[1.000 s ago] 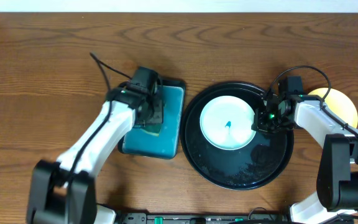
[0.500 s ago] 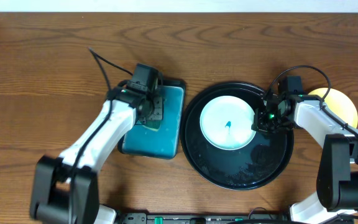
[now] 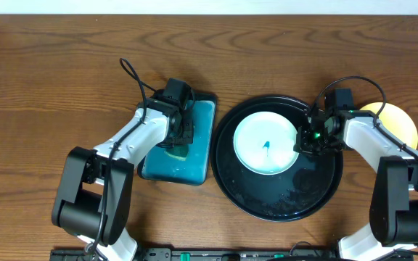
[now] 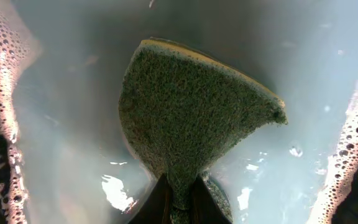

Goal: Clean dirty plates on tray and stack at the side
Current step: 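Dip the green sponge into the water tray with the left gripper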

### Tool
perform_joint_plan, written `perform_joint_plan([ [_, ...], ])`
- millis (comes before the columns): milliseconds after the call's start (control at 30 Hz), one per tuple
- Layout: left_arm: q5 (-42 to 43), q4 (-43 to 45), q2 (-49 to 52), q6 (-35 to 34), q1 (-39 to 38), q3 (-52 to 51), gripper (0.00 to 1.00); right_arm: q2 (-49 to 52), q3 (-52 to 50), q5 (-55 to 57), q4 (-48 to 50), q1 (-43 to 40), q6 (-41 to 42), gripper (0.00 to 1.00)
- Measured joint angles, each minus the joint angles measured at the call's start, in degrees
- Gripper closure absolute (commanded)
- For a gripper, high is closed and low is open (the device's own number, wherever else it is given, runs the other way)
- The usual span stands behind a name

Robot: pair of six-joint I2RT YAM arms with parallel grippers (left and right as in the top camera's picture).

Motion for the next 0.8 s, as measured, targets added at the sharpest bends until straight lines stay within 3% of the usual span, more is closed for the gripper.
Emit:
perform_joint_plan([
  [233, 0.33, -0.33, -8.48, 0.00, 1.36, -0.02, 0.93, 0.00, 0.00, 0.04, -0.04, 0.00, -0.02, 0.99],
  [367, 5.57, -1.36, -14.40, 0.76, 5.16, -0.02, 0.93, 0.00, 0.02, 0.04, -0.07, 0.00, -0.02, 0.99],
  [567, 24.30, -1.99, -15.69, 8.00, 12.48, -0.02, 0.93, 0.00, 0.02, 0.07, -0.11, 0.00, 0.00, 0.99],
  [800, 47.15, -8.55, -15.69, 27.21, 19.63, -0.04, 0.93, 0.00, 0.11, 0.44, -0.22, 0.24, 0.00, 0.99],
])
